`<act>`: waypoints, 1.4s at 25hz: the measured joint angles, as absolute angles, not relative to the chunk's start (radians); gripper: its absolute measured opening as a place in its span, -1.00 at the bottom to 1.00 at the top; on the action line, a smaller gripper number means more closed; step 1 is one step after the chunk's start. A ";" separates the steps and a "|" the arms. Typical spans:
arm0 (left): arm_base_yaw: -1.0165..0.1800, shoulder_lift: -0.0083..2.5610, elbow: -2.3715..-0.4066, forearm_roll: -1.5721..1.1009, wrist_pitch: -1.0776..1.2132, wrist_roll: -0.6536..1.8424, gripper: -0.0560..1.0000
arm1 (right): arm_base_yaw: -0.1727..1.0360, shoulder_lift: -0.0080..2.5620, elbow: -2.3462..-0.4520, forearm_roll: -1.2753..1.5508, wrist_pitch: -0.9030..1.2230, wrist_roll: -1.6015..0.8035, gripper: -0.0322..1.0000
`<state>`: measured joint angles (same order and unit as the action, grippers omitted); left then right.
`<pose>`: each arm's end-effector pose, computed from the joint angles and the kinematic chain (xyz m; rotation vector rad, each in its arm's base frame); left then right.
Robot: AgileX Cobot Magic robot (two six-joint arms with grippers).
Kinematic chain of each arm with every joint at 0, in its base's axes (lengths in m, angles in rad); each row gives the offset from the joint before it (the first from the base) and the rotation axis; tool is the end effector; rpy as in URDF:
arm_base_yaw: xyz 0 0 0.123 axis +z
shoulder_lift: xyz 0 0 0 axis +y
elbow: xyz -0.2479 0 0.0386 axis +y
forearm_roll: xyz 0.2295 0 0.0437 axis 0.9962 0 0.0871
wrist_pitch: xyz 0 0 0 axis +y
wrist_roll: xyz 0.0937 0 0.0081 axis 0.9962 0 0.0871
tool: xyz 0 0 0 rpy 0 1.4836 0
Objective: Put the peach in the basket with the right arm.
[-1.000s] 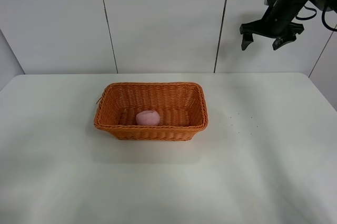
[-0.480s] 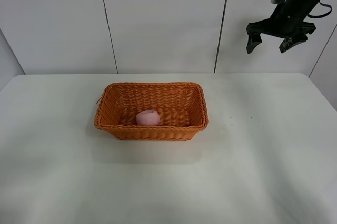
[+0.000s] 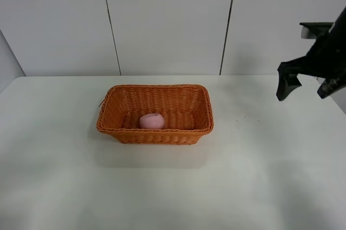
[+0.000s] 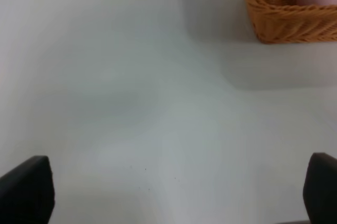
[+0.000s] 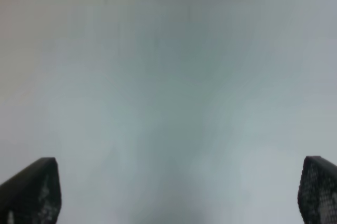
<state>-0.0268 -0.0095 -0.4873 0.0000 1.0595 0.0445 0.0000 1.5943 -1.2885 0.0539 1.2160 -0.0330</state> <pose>0.0162 -0.0004 0.2639 0.0729 2.0450 0.0110 0.2891 0.0048 0.2494 -0.0266 3.0036 0.0745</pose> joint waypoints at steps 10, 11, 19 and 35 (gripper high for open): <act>-0.027 -0.010 -0.487 0.000 1.060 0.044 0.96 | 0.000 1.109 -0.671 0.053 1.194 -0.036 0.41; -0.027 -0.010 -0.487 0.000 1.060 0.044 0.96 | 0.000 1.049 -0.624 0.053 1.175 -0.036 0.41; -0.027 -0.010 -0.487 0.000 1.060 0.044 0.96 | 0.000 0.569 -0.521 0.042 1.049 -0.058 0.41; -0.027 -0.010 -0.487 0.000 1.060 0.044 0.96 | 0.000 0.007 -0.488 0.025 1.030 -0.062 0.41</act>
<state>-0.0268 -0.0095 -0.4873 0.0000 1.0595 0.0445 0.0000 0.0073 -0.4878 0.0248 1.0300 -0.0620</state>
